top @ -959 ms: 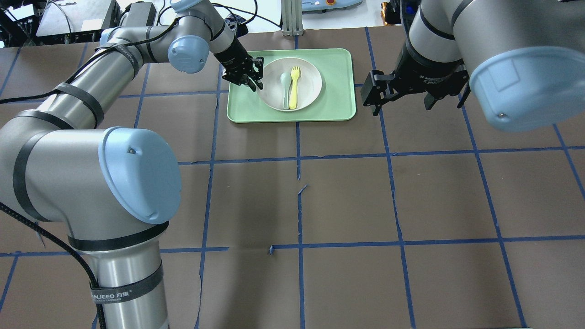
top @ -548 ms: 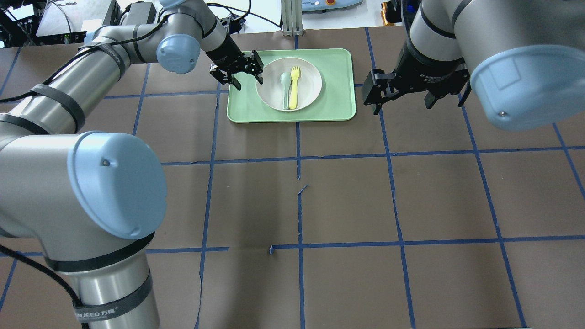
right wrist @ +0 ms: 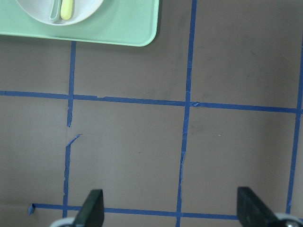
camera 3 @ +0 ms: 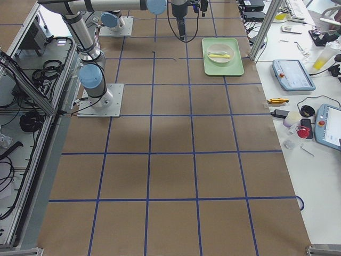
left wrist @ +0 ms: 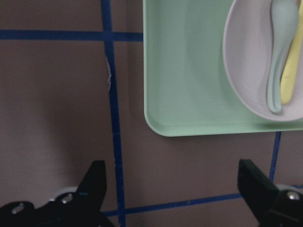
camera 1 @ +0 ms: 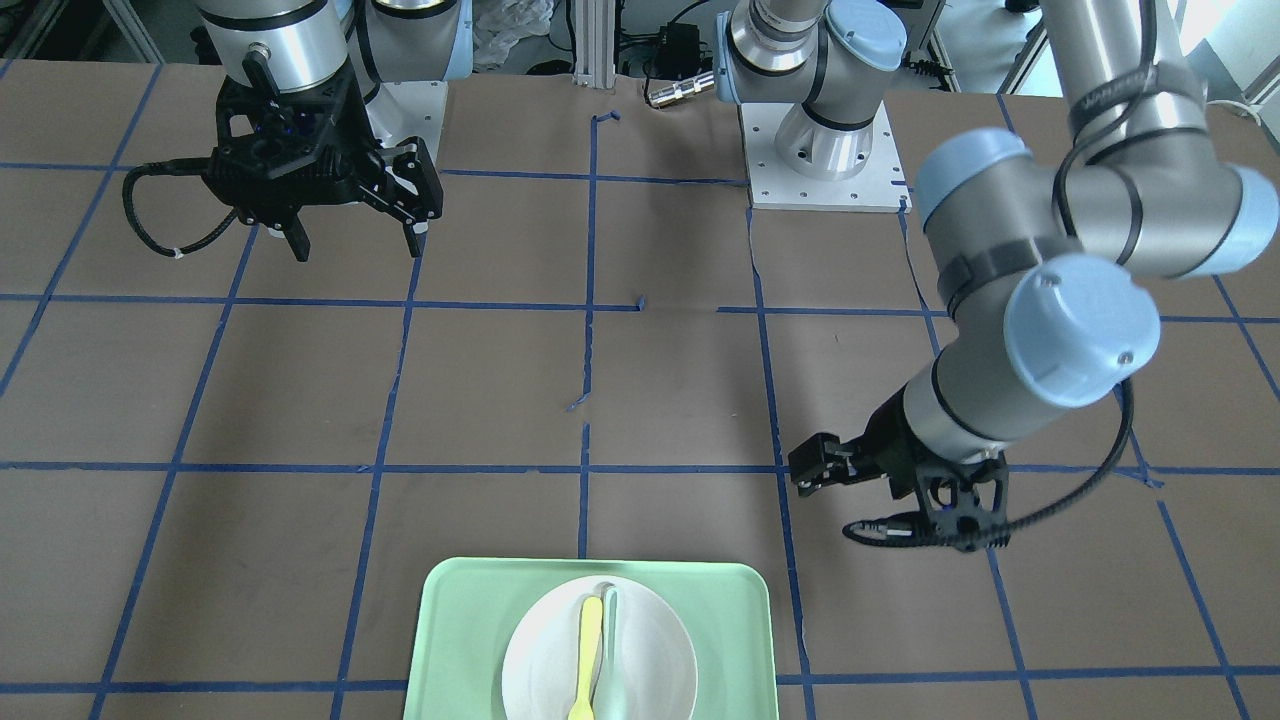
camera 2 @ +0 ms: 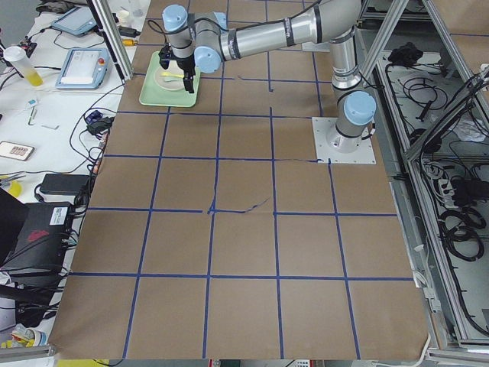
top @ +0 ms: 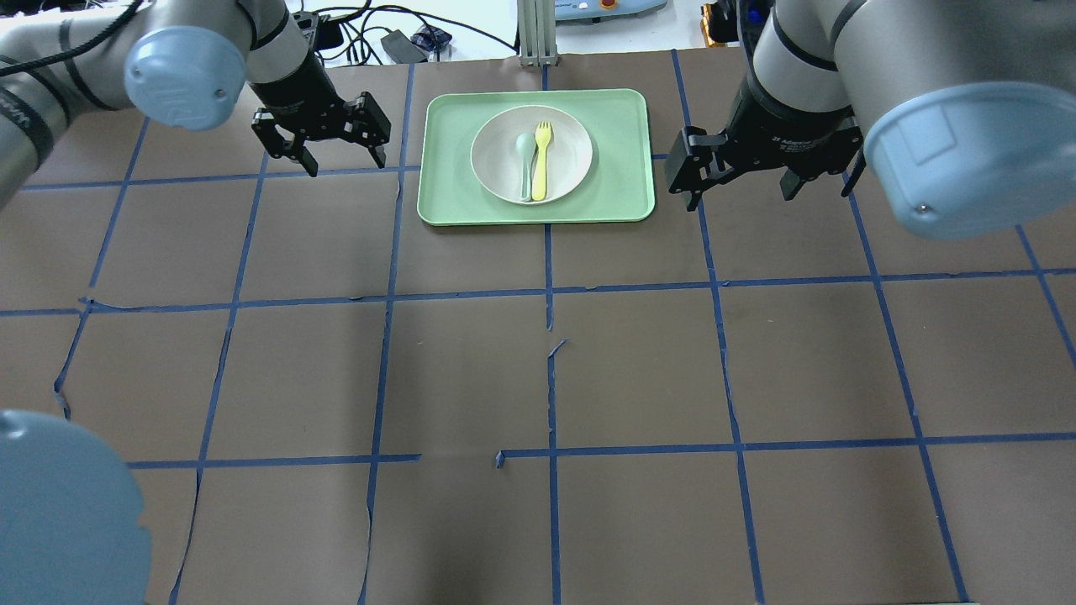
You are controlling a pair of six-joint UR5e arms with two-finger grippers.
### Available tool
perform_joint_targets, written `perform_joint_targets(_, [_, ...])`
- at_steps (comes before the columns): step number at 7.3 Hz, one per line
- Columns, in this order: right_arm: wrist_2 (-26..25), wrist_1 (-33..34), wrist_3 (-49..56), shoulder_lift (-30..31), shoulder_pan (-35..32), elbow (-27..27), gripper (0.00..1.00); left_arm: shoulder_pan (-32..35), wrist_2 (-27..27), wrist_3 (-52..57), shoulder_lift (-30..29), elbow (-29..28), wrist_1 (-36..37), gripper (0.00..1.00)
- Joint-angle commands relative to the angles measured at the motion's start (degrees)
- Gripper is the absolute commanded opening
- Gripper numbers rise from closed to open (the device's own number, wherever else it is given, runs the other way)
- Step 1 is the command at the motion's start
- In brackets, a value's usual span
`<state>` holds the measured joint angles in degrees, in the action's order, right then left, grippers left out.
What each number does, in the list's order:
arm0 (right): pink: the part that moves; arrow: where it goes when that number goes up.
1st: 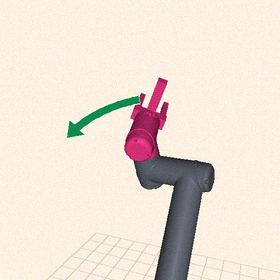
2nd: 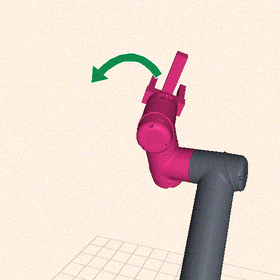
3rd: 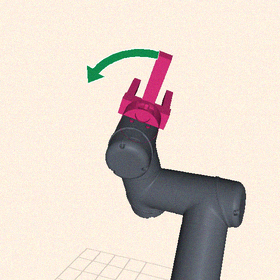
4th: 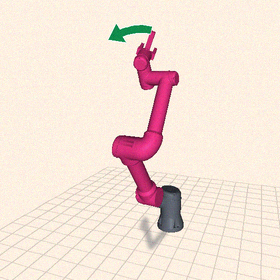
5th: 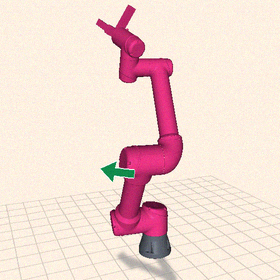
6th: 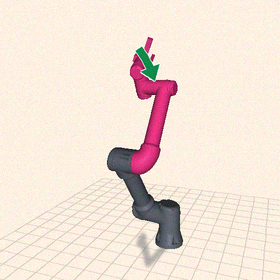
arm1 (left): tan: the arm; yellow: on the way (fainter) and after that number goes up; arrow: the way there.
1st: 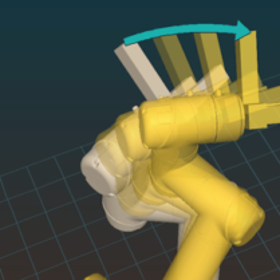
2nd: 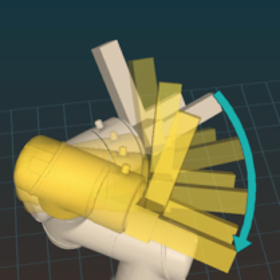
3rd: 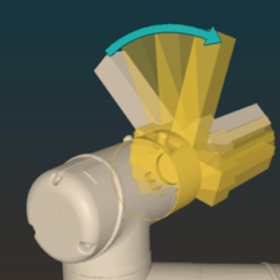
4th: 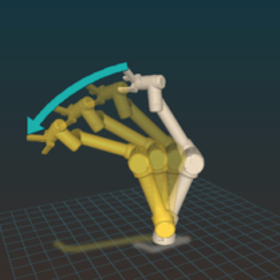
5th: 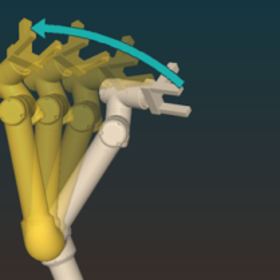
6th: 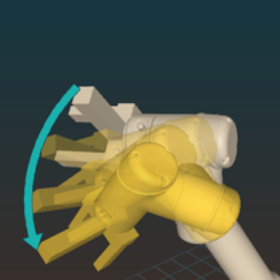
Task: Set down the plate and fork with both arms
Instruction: 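Open the left gripper and withdraw it back toward its start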
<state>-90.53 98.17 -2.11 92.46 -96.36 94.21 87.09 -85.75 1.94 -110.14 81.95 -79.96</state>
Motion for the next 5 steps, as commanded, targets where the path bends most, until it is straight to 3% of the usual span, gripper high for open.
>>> perform_joint_targets(1, [0.0,0.0,0.0,0.09,0.04,0.09,1.0,0.27,-2.5,-0.71,11.39,1.98,-7.46,1.0])
perform_joint_targets(3, [0.0,0.0,0.0,0.09,-0.05,0.18,1.0,0.71,-2.5,-1.06,18.44,4.25,-9.95,1.0])
perform_joint_targets(5, [0.0,0.0,-0.09,0.09,-0.05,-0.08,1.0,1.23,-2.32,-6.41,22.85,10.39,-9.6,1.0])
